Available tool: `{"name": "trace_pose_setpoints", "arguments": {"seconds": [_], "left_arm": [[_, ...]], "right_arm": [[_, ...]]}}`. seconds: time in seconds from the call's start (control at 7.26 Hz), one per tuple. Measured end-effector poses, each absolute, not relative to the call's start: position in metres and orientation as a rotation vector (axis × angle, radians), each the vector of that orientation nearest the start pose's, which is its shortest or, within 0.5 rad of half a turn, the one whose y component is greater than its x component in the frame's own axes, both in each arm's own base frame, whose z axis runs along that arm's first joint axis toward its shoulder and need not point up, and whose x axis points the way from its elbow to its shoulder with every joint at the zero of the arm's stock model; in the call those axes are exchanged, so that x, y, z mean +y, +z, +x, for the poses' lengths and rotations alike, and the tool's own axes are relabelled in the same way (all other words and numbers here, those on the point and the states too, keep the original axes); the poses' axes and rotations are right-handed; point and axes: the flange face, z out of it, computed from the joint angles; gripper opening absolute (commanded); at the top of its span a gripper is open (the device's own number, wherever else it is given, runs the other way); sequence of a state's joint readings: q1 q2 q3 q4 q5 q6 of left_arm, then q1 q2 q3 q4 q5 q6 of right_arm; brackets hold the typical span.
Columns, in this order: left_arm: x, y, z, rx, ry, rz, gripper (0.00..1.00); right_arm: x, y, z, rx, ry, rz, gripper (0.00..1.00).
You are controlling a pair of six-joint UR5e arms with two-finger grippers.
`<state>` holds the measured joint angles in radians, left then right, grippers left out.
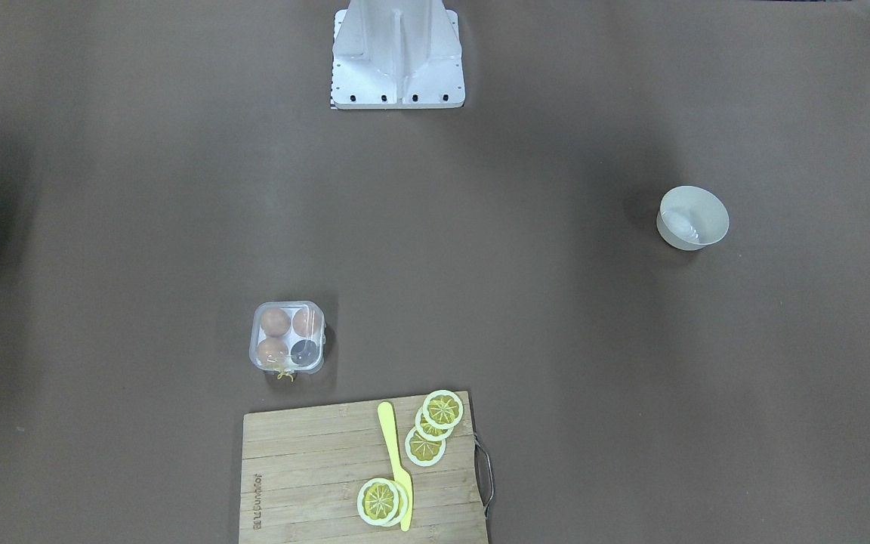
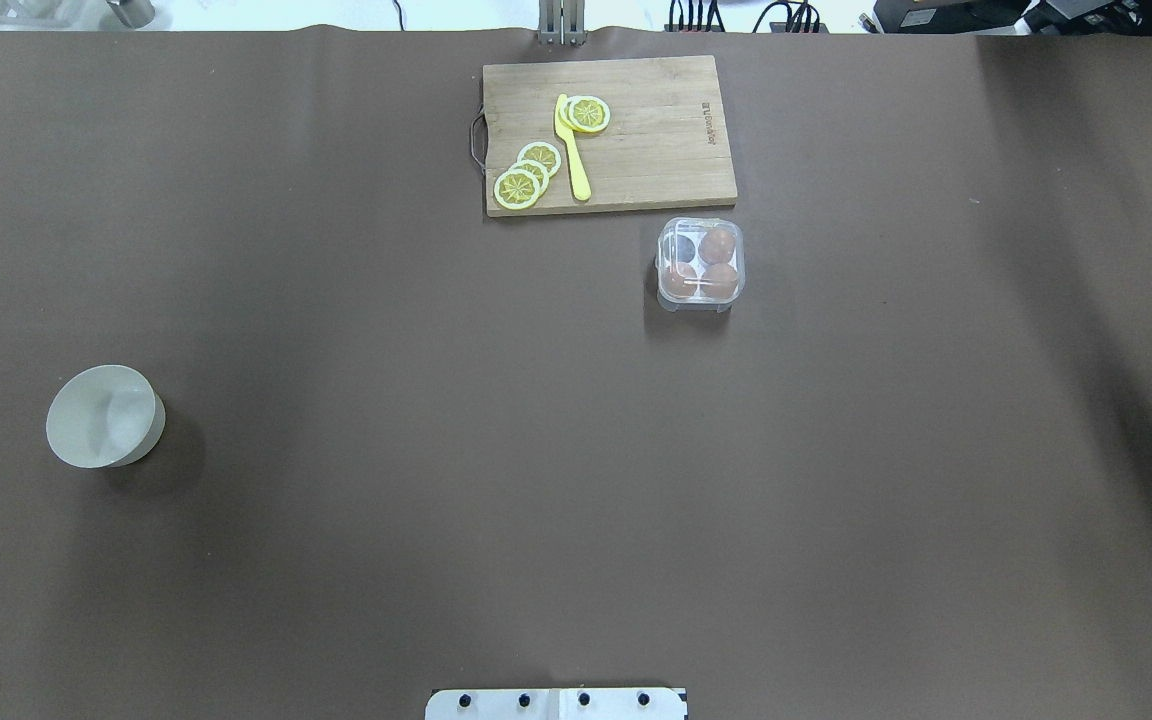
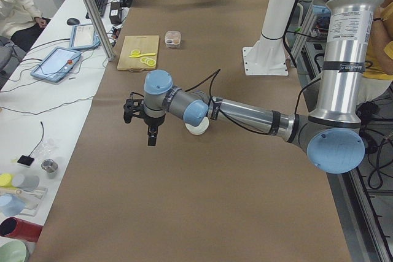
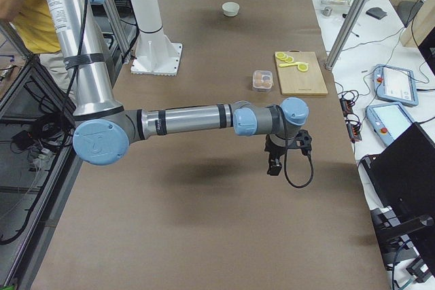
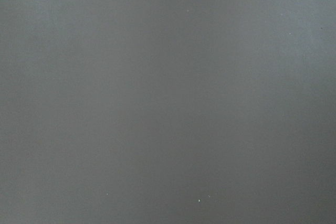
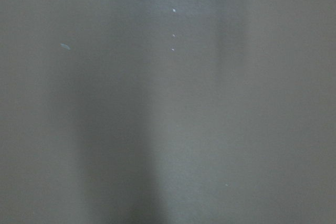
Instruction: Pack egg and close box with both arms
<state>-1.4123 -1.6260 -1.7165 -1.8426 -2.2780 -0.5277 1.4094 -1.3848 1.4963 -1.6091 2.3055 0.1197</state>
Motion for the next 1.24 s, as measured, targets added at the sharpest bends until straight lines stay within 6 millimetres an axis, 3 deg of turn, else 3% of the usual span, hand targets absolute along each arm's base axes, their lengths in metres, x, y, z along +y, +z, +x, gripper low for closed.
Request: {"name": "trace_pose_setpoints", "arguments": {"seconds": [0.41, 0.55, 0.83, 1.24], "left_arm": [[-0.539, 0.567, 0.014, 0.786, -0.155, 0.162, 0.97], [-0.539, 0.576, 0.004, 0.776, -0.120, 0.180, 0.97], [-0.529, 0.590, -0.017, 0.785, -0.114, 0.197, 0.97], [-0.521, 0.594, -0.028, 0.805, -0.132, 0.204, 0.97]], "right_arm": [[-0.549, 0.621, -0.008, -0.706, -0.053, -0.042, 1.00], [-0.545, 0.623, -0.007, -0.705, -0.051, -0.046, 1.00], [-0.544, 0.614, -0.007, -0.707, -0.044, -0.064, 1.00], [-0.546, 0.591, -0.006, -0.717, -0.042, -0.061, 0.99]]}}
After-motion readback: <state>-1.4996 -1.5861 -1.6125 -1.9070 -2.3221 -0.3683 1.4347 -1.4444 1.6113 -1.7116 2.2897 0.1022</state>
